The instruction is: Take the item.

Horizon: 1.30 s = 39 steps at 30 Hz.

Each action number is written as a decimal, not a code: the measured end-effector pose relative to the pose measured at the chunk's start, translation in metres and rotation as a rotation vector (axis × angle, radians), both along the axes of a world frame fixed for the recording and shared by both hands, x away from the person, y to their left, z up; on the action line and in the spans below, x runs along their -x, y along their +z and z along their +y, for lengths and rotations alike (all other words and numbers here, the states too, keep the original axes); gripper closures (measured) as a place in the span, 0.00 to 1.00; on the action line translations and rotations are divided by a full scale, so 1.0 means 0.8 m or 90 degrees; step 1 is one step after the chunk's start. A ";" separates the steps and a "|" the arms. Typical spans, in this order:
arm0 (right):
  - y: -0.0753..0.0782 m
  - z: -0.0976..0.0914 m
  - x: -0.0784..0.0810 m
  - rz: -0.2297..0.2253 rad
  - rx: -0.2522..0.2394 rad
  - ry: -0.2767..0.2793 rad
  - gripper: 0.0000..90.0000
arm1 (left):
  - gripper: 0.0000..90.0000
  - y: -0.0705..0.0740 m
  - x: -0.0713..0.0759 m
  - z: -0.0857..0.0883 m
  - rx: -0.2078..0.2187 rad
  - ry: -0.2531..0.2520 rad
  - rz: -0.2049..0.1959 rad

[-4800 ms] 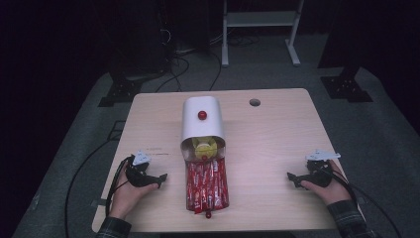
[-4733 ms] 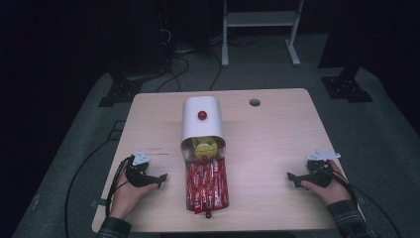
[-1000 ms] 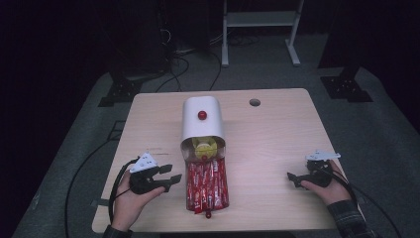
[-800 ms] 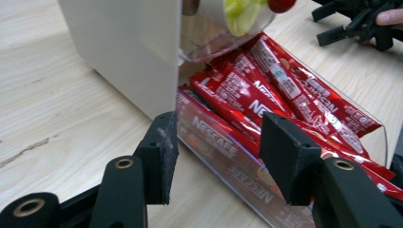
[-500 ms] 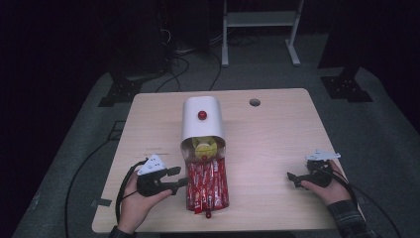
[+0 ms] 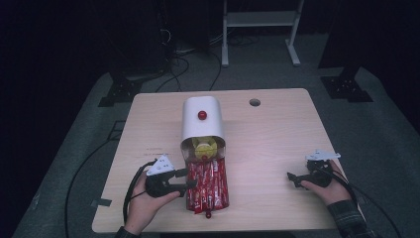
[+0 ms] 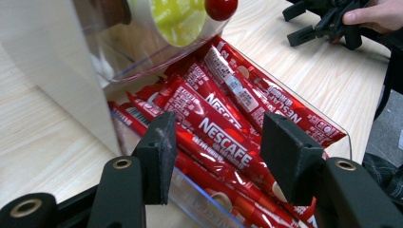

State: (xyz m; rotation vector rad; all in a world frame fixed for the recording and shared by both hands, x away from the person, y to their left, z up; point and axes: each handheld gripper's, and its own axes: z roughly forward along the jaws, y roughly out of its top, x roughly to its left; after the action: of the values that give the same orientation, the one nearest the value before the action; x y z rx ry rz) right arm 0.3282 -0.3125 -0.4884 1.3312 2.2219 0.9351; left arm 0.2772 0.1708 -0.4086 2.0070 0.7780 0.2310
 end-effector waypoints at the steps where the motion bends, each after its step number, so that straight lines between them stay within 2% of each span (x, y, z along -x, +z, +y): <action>1: 0.000 0.000 0.000 0.000 0.000 0.000 0.00 | 0.52 0.000 -0.001 -0.001 -0.002 -0.003 0.001; 16: 0.000 0.000 0.000 0.000 0.000 0.000 0.00 | 0.52 -0.012 -0.007 -0.020 -0.020 -0.012 0.017; 21: 0.000 0.000 0.000 -0.001 0.000 0.000 0.00 | 0.52 -0.017 -0.007 -0.027 -0.024 -0.019 0.031; 25: 0.000 0.000 0.000 -0.001 0.000 0.000 0.00 | 0.53 -0.019 -0.007 -0.032 -0.037 -0.016 0.030; 27: 0.000 0.000 0.000 -0.001 0.000 0.000 0.00 | 0.54 -0.019 -0.007 -0.032 -0.035 -0.011 0.034; 30: 0.000 0.000 0.000 -0.001 0.000 0.000 0.00 | 0.57 -0.022 -0.007 -0.032 -0.033 -0.006 0.031; 33: 0.000 0.000 0.000 -0.001 0.000 0.000 0.00 | 0.65 -0.022 -0.008 -0.031 -0.035 -0.006 0.032; 39: 0.000 0.000 0.000 0.000 0.000 0.000 0.00 | 0.80 -0.024 -0.012 -0.030 -0.012 -0.002 0.067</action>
State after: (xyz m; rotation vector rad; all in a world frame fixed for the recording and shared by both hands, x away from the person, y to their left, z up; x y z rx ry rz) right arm 0.3282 -0.3125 -0.4885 1.3315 2.2214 0.9357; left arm 0.2866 0.1472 -0.4277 2.0506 0.8413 0.1329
